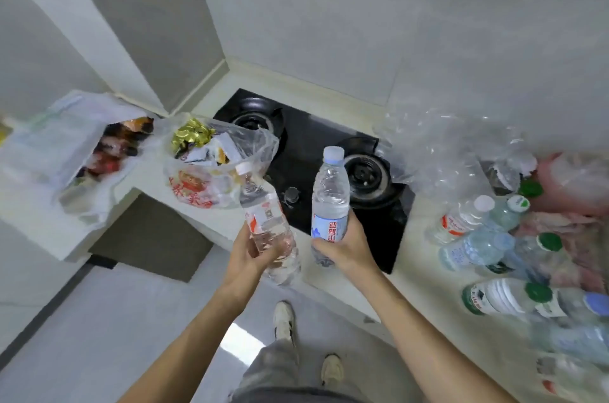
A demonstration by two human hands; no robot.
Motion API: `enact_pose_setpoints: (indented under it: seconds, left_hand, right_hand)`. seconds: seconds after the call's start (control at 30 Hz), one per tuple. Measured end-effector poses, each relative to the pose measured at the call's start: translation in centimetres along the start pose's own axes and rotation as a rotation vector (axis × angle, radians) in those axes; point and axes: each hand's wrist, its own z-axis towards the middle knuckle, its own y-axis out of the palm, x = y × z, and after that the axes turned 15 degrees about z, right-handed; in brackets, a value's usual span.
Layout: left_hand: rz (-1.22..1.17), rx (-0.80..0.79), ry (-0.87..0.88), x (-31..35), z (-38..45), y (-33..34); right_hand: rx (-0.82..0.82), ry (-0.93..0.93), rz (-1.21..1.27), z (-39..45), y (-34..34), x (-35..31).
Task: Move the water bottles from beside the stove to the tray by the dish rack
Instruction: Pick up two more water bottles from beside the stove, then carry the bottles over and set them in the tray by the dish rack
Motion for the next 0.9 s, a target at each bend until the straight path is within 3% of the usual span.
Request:
enact_pose_setpoints:
  seconds: [0.17,0.4,0.63,0.9]
  left_hand:
    - [-0.098,0.293,0.126,2.6,-6.1,-8.1]
    - [-0.227,0.711,0.142,0.7,-16.4,-21.0]
    - [-0.418,1.107,0.136,-3.9,-26.8,-35.2]
    - [-0.416,1.365,0.094,-10.3,-41.7,-51.8]
  right_hand:
    - [-0.326,-0.022,0.110,-0.9,9.6,-3.9]
    - [-0.681,-0.020,0.084,-5.1,26.9,-5.7]
    - [-0.968,0.071,0.050,-12.6,47.7,-1.6]
    - [-1.241,0.165,0.062,-25.6,69.4,4.2]
